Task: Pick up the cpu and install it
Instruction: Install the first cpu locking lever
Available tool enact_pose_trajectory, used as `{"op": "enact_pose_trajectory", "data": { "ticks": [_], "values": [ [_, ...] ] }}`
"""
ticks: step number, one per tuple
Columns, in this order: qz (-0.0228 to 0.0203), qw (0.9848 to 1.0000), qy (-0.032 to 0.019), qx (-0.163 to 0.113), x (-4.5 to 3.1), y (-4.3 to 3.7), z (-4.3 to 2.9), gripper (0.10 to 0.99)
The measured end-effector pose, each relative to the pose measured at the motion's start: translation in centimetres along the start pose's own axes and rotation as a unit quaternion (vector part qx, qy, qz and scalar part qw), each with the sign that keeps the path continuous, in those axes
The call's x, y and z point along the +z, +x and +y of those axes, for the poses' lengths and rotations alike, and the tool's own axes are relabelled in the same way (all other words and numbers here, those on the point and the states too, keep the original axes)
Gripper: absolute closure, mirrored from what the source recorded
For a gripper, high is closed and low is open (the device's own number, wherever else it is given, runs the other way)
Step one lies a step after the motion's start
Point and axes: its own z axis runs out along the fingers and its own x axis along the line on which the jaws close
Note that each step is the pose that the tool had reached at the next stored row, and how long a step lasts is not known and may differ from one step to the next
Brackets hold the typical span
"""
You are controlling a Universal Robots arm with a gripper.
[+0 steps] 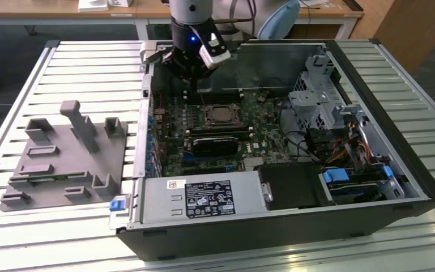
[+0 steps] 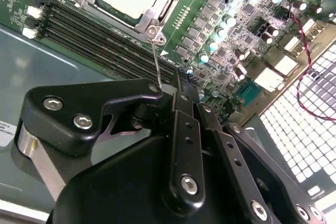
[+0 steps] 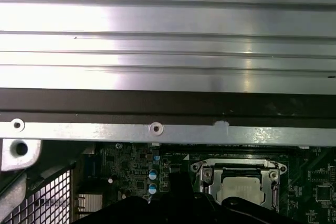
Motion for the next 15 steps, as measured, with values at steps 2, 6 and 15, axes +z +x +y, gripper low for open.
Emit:
{"op": "enact_pose_trajectory", "data": {
  "ticks": [2,6,15],
  "values": [
    [0.0000,1.0000,0.0000,0.000,0.00,-0.08,0.00,0.980],
    [0.0000,1.0000,0.0000,0.000,0.00,-0.46,0.00,0.980],
    [0.0000,1.0000,0.0000,0.000,0.02,-1.37,0.00,0.980]
  ]
}}
